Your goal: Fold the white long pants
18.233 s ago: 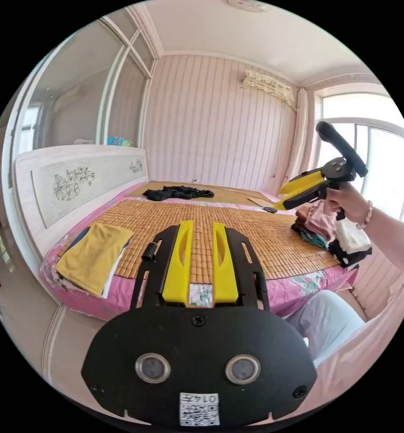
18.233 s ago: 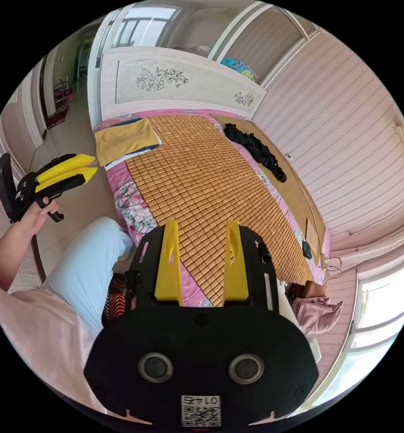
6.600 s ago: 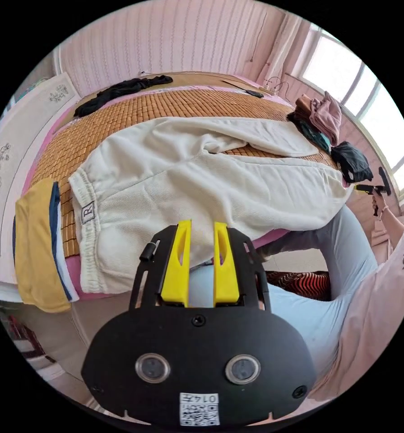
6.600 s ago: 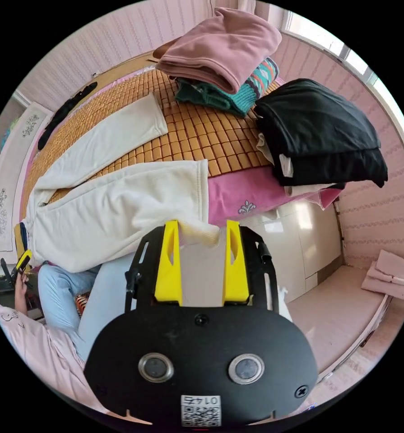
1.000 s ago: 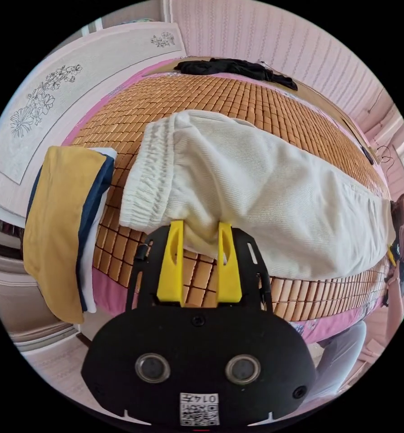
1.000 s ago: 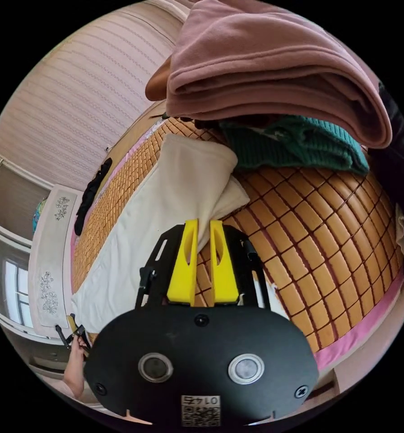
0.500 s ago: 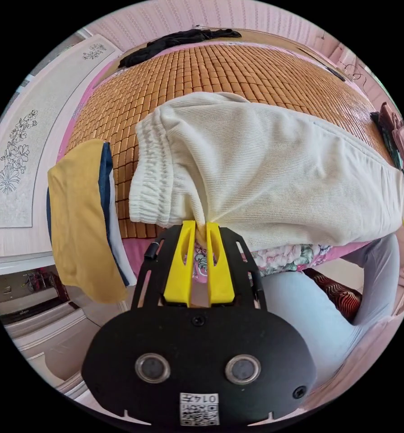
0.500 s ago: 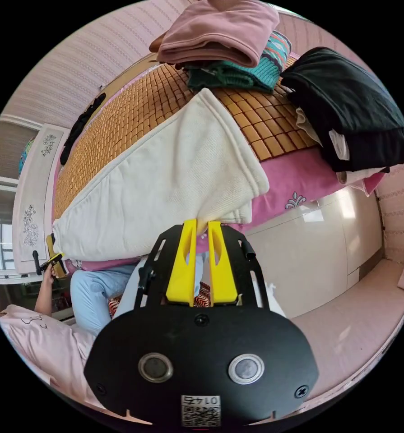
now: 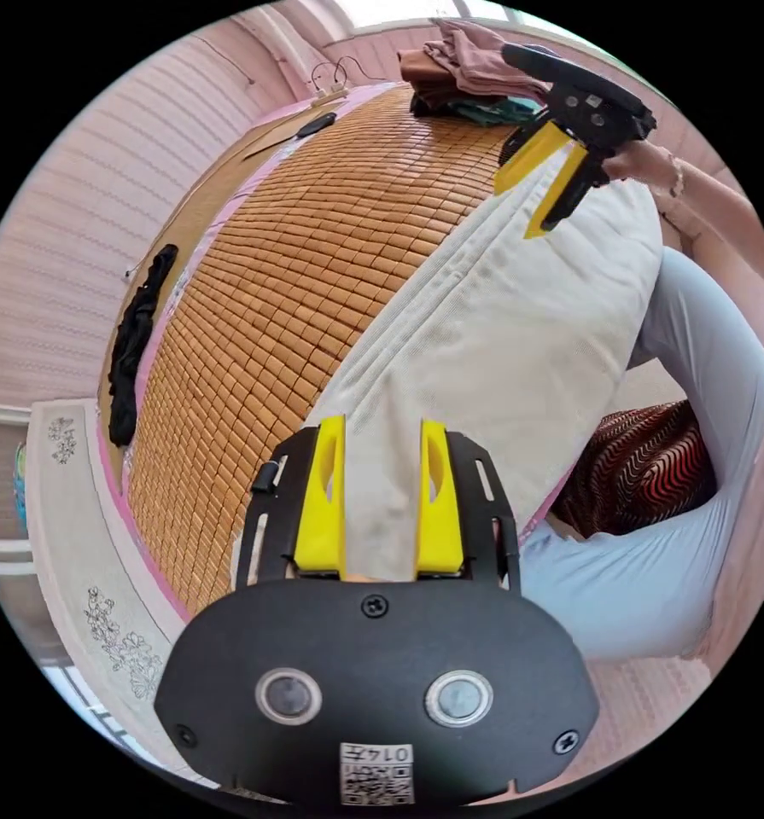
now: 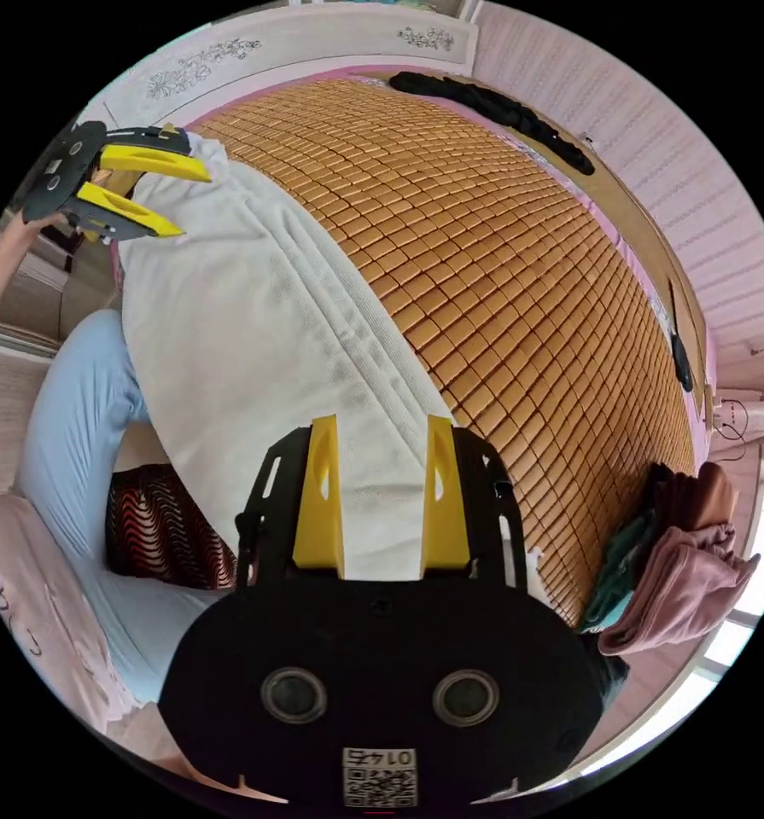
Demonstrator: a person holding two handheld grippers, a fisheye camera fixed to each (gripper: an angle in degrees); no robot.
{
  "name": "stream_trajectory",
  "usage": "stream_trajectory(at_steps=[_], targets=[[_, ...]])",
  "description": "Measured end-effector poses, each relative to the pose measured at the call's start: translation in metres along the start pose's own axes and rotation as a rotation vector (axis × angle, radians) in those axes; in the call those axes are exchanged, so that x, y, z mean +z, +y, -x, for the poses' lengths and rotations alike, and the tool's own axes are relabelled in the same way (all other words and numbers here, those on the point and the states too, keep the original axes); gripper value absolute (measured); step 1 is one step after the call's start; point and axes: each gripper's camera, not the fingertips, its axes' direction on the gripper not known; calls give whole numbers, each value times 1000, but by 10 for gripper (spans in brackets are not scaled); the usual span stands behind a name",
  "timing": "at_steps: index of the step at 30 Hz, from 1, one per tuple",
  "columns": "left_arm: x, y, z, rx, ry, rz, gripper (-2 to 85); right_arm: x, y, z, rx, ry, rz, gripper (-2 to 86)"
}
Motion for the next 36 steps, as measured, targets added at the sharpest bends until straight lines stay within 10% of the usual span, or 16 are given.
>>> stream_trajectory(at_steps=[11, 36], targets=[[93, -133, -13, 147, 103, 224, 113, 53, -78, 33, -134, 11, 107, 41], [91, -188, -36, 23, 28, 132, 1, 76, 14, -43, 125, -145, 19, 34]])
